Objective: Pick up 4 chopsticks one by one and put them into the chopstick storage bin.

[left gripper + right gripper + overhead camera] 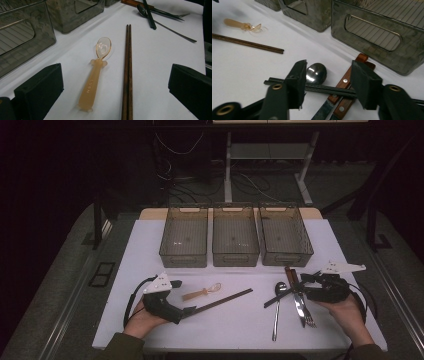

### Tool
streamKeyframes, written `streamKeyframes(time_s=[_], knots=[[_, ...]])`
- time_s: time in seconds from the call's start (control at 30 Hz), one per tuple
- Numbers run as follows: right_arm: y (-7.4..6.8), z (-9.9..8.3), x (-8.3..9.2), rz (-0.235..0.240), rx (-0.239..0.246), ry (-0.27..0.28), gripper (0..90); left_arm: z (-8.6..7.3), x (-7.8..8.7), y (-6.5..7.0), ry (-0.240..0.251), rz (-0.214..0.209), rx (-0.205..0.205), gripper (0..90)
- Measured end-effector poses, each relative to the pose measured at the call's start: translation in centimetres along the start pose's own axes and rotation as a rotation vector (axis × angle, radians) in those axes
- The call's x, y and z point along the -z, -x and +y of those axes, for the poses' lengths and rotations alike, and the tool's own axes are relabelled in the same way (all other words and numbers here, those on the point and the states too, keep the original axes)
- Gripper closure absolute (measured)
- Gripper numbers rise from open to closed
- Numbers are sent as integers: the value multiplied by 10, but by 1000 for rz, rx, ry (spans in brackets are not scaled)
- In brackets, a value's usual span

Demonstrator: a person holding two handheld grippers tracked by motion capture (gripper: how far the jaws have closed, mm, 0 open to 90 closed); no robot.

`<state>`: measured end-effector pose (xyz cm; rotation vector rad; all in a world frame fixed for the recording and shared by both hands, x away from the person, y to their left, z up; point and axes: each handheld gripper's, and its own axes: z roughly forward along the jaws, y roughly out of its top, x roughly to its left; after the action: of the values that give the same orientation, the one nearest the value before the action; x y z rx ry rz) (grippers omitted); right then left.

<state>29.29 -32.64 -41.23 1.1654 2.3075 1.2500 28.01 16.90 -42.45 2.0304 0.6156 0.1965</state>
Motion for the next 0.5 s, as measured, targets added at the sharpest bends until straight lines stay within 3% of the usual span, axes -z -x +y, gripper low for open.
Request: streamKeyframes(time_s=[0.33, 0.5], knots=[[17, 7, -7, -53, 1, -47, 745, -1, 0, 1, -3, -5, 1, 1], [27, 10, -10, -78, -23, -73, 867, -2, 0, 0, -4, -4, 2, 1]])
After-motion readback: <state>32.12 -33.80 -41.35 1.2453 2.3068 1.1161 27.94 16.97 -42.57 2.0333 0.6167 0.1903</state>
